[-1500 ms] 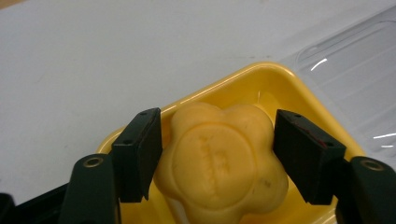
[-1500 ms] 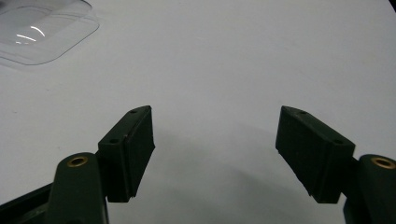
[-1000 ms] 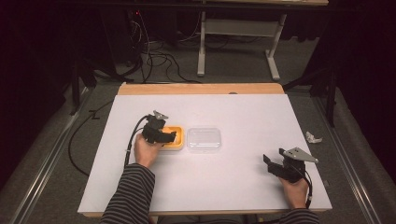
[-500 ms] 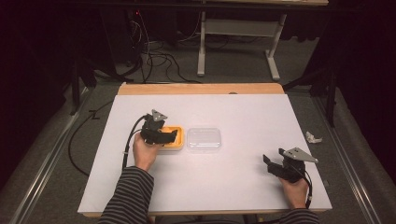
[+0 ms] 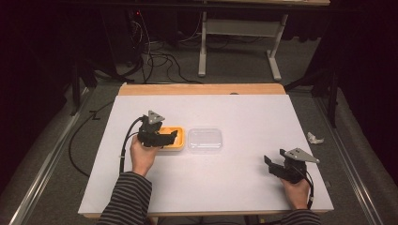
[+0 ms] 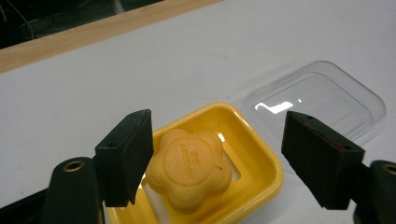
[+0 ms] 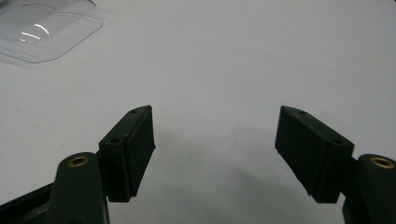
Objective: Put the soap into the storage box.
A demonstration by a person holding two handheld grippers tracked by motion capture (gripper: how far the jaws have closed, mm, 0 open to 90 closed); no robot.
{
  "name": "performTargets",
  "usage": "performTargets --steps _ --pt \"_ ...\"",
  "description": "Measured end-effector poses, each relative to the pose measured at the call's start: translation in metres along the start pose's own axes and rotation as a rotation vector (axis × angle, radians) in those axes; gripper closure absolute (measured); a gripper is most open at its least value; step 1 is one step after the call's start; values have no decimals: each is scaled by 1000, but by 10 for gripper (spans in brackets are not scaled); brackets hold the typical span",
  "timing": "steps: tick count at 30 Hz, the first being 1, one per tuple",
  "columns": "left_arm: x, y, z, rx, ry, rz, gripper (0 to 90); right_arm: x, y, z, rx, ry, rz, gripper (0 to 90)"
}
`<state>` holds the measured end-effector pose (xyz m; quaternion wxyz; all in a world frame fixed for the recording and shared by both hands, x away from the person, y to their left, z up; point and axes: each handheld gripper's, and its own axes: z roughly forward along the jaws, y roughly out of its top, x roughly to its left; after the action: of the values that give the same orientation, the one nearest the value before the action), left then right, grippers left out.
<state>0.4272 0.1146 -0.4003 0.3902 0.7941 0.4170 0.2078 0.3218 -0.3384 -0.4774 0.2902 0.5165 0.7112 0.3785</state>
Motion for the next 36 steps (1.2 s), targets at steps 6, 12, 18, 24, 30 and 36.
performTargets --steps 6,12,18,24,30,36 --pt "-2 -3 -6 -28 -22 -7 254 0 0 0 2 -1 -1 290" --pt "-5 -5 -15 -47 -39 -7 248 -1 -1 -3 -23 1 24 286" --pt "-7 -11 -21 -69 -57 -29 248 -1 -1 -2 -21 5 21 289" --pt "-8 -16 -28 -81 -68 -30 244 -1 -1 -2 -23 -1 25 289" --pt "-10 -21 -34 -95 -79 -35 244 -1 -1 -2 -23 -3 31 290" --pt "-10 -26 -39 -113 -83 -54 241 -2 -1 -2 -23 9 27 294"
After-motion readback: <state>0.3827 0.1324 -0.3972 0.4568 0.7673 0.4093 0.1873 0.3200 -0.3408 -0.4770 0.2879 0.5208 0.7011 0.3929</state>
